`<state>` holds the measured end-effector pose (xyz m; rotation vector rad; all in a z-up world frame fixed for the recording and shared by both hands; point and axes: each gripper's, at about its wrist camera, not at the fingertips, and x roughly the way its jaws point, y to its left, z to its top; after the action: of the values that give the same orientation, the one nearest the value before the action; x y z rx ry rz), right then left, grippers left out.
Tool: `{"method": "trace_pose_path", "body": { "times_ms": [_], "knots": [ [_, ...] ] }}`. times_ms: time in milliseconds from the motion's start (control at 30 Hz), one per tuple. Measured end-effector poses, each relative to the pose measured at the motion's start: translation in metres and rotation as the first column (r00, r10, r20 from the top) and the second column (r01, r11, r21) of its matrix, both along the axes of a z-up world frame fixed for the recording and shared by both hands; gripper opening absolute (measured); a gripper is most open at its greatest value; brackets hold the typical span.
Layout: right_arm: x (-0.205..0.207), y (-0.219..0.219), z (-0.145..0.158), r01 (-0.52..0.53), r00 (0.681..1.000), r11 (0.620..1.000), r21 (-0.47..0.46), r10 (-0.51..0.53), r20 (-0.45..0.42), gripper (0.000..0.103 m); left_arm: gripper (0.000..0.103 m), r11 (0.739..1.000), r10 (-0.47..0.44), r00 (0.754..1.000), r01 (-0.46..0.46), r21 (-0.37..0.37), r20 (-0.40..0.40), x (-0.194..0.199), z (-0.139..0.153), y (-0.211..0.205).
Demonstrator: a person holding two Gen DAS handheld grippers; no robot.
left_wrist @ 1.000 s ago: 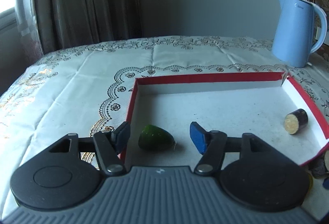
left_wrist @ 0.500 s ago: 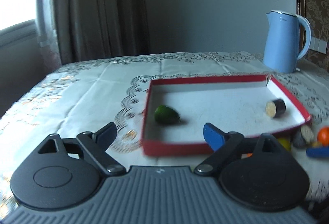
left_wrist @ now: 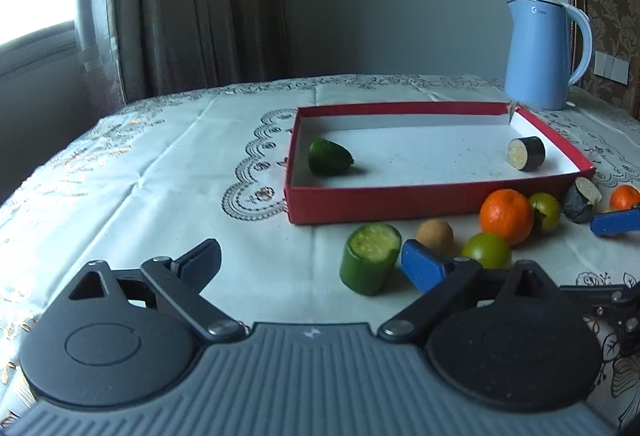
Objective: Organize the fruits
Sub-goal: 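Withdraw the left gripper and move the right gripper to a mandarin, then close the right gripper on the mandarin and lift it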
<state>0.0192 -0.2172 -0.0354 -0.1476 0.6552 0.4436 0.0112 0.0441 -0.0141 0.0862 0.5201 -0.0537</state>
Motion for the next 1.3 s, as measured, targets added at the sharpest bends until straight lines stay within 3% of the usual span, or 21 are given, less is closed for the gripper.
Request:
{"method": "trace_pose_path", "body": {
  "times_ms": [200, 333, 500, 667, 800, 967, 1133, 1233, 1300],
  "knots": [
    [-0.012, 0.003, 0.005, 0.030, 0.997, 0.999, -0.027, -0.028, 0.069, 0.103, 0.099, 1.000, -0.013, 1.000, 0.013, -0.008, 0.003, 0.000, -0.010, 0.002],
    [-0.039, -0.002, 0.012, 0.014, 0.995, 1.000, 0.023, -0.016, 0.099, 0.103, 0.099, 0.999, -0.026, 1.000, 0.026, -0.032, -0.016, 0.003, -0.012, 0.005],
    [-0.062, -0.019, 0.025, 0.158, 0.970, 0.987, 0.006, -0.157, 0.185, 0.103, 0.100, 0.998, -0.041, 0.999, 0.039, -0.055, -0.031, 0.006, -0.013, 0.007],
    [-0.053, -0.044, 0.025, 0.345, 0.920, 0.939, -0.008, -0.336, 0.201, 0.102, 0.101, 0.996, -0.042, 0.999, 0.040, -0.078, -0.026, 0.006, -0.012, 0.010],
    [-0.045, -0.063, 0.026, 0.407, 0.894, 0.913, 0.036, -0.406, 0.188, 0.096, 0.103, 0.996, -0.043, 0.999, 0.040, -0.078, -0.030, 0.007, -0.012, 0.010],
    [-0.026, -0.077, 0.019, 0.503, 0.852, 0.864, 0.015, -0.499, 0.161, 0.080, 0.103, 0.996, -0.048, 0.998, 0.046, -0.075, -0.030, 0.006, -0.012, 0.009],
    [-0.013, -0.077, 0.011, 0.492, 0.864, 0.871, 0.012, -0.490, 0.119, 0.067, 0.103, 0.997, -0.043, 0.998, 0.040, -0.068, -0.034, 0.007, -0.013, 0.008],
    [-0.006, -0.075, 0.008, 0.493, 0.865, 0.870, 0.002, -0.490, 0.108, 0.065, 0.103, 0.997, -0.044, 0.998, 0.041, -0.067, -0.040, 0.008, -0.013, 0.008],
    [-0.003, -0.073, 0.006, 0.487, 0.870, 0.874, -0.006, -0.484, 0.089, 0.056, 0.103, 0.997, -0.048, 0.998, 0.045, -0.065, -0.045, 0.009, -0.014, 0.007]
  ]
}}
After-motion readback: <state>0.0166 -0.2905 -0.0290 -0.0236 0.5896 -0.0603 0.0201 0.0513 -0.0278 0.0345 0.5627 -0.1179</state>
